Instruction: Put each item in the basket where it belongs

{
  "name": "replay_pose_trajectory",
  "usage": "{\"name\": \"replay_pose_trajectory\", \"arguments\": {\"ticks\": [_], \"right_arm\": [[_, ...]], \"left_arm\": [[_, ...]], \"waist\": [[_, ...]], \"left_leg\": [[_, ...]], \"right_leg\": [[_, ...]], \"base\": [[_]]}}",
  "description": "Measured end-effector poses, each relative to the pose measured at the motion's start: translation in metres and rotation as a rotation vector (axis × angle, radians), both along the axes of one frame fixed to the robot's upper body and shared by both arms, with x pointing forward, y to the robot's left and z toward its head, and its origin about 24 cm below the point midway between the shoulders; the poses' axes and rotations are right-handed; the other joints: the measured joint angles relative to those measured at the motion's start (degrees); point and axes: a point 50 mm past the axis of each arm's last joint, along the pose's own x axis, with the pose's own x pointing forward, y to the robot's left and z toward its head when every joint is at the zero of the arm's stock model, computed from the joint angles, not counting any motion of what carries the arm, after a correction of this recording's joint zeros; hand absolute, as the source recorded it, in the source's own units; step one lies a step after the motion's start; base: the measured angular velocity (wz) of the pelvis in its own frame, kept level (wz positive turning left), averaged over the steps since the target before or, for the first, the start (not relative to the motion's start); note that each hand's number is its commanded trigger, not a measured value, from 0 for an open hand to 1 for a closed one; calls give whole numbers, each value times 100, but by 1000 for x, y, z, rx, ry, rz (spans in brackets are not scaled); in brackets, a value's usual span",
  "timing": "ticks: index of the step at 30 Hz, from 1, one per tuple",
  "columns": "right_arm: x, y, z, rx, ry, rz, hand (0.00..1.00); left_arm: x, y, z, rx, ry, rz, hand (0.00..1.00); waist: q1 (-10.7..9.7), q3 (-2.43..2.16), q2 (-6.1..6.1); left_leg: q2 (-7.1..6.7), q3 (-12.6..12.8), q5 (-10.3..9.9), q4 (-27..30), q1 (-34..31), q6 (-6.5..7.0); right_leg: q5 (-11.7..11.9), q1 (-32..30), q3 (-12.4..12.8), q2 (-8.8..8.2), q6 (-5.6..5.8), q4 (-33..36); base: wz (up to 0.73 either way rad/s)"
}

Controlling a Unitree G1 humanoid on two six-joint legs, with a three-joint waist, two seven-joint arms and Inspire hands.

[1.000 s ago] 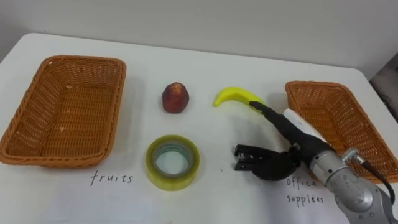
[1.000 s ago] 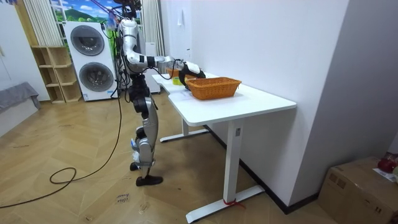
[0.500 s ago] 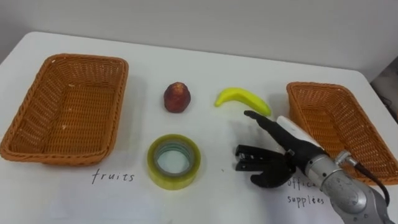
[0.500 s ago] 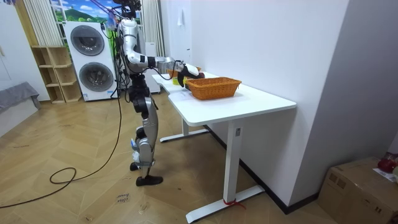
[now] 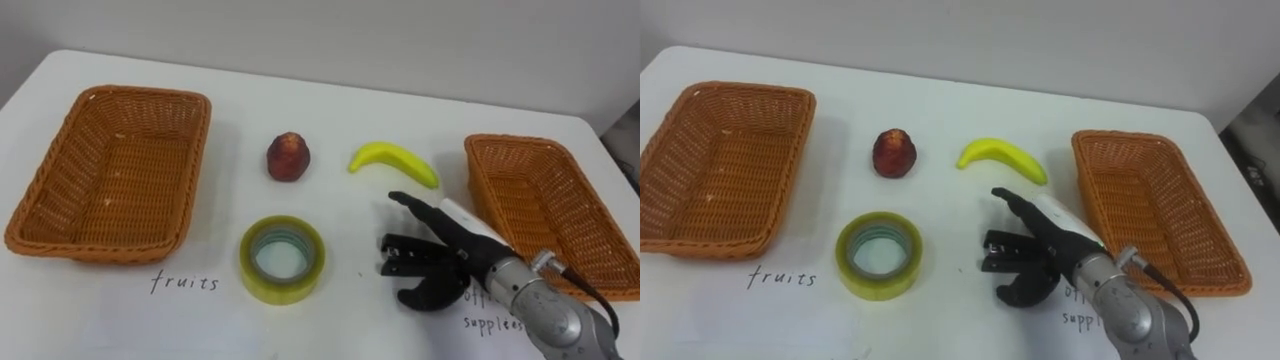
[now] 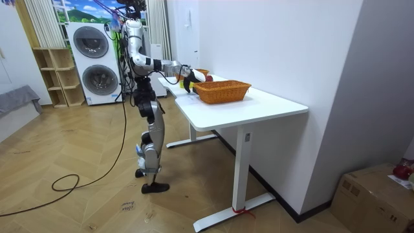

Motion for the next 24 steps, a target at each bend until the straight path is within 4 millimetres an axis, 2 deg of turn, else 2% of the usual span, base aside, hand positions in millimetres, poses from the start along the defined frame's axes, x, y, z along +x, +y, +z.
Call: {"name": "replay_pose_trajectory", "arguments": {"ticks": [8,24], "right_arm": [[-3,-10,-13,-32,87,-37,0],[-4,-12,-17,-19,117,-57,0]], "left_arm": [[-8,2,-1,7,44,19,0],[-8,1,-2,16,70,36,0]], "waist": [[21,6,-32],[22,-9,-6]], "left_leg": [[-7,1,0,1,84,1],[-8,-48,0,33,83,1]], "right_leg": [[0,82,2,1,0,-10],[21,107,-69,24,-6,0]], "base": [[0],[1]]}}
